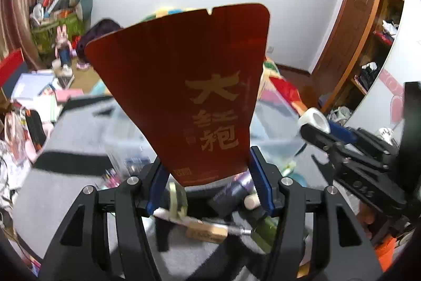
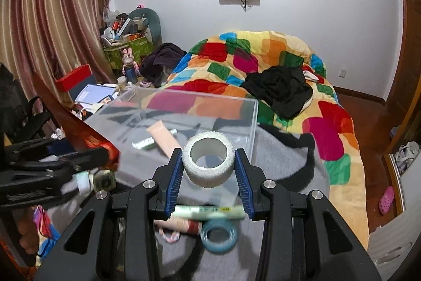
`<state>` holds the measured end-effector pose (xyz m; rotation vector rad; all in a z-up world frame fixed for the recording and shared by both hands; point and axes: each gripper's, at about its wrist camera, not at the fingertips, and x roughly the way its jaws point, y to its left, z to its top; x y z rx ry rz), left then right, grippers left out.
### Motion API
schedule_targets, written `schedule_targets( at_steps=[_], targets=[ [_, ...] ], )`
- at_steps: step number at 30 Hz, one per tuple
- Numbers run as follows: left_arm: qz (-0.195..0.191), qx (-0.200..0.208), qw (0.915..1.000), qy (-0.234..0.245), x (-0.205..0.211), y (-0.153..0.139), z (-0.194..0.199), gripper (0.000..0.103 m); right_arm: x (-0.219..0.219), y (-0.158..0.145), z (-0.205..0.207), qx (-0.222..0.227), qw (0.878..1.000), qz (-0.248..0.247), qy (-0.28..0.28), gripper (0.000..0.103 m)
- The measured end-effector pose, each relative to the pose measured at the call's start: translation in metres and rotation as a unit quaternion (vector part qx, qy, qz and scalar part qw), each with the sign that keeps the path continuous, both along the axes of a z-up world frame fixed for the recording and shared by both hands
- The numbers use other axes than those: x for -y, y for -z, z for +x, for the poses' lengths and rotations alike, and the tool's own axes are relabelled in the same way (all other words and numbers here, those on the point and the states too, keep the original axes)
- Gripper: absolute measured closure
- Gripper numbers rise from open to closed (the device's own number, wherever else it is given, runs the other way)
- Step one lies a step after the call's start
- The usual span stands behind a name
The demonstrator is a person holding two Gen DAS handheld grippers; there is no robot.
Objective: Organize objects
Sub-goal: 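Lower the red box and white tape roll into the clear box, releasing both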
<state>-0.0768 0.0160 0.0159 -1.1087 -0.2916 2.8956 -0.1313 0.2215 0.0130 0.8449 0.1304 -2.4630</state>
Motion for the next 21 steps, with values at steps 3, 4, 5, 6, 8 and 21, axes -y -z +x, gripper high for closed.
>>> schedule_targets(
  at_steps=[3, 4, 5, 6, 8, 21],
  targets=[
    [-0.01, -0.015, 0.9998, -0.004, 0.006, -0.013, -0.002, 0.045, 0.006, -0.003, -0.007, 0.001, 1.0, -0.001, -0.001, 0.067],
    [-0.013, -0.018, 0.9997, -0.004, 0.009, -0.016, -0.004, 0.045, 0.008, -0.003, -0.009, 0.003, 1.0, -0.001, -0.001, 0.067],
    [-0.017, -0.02, 0.9997, -0.004, 0.011, -0.019, -0.007, 0.045, 0.011, -0.003, -0.013, 0.007, 1.0, -0.001, -0.001, 0.067],
    [-0.022, -0.02, 0.9995, -0.006, 0.014, -0.021, -0.012, 0.045, 0.013, -0.002, -0.017, 0.011, 1.0, -0.001, -0.002, 0.067],
    [-0.03, -0.017, 0.9994, -0.006, 0.019, -0.023, -0.022, 0.045, 0.018, 0.0, -0.026, 0.02, 1.0, 0.003, -0.002, 0.067],
    [-0.085, 0.026, 0.996, 0.011, 0.014, 0.006, -0.065, 0.044, 0.051, 0.023, -0.058, 0.074, 0.996, 0.039, -0.017, 0.067]
  ],
)
